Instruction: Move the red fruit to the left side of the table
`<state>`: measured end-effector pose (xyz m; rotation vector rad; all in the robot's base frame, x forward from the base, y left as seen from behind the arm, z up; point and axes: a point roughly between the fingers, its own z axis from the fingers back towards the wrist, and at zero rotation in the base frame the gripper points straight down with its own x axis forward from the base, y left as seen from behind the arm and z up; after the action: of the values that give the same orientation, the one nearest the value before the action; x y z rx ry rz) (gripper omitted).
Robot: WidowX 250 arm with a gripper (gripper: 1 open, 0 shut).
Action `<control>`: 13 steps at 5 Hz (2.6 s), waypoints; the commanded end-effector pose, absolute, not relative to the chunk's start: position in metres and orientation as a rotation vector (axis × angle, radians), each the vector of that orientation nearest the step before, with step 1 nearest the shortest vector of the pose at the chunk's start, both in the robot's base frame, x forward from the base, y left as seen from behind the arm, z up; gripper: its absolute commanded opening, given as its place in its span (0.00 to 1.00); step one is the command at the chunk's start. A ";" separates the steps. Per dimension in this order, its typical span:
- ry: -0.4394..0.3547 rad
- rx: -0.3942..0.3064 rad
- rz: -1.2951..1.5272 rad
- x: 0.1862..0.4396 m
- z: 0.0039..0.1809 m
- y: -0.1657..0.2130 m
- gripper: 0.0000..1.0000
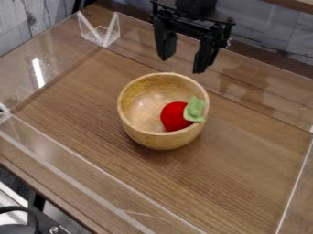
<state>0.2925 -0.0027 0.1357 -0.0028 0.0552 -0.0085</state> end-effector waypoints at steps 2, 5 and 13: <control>0.113 0.004 -0.116 0.278 0.102 -0.006 1.00; 0.082 0.016 -0.300 0.274 0.071 -0.005 1.00; -0.005 -0.006 -0.246 0.295 0.072 0.017 1.00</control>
<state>0.2854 0.0112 0.0604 -0.0144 0.0443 -0.2537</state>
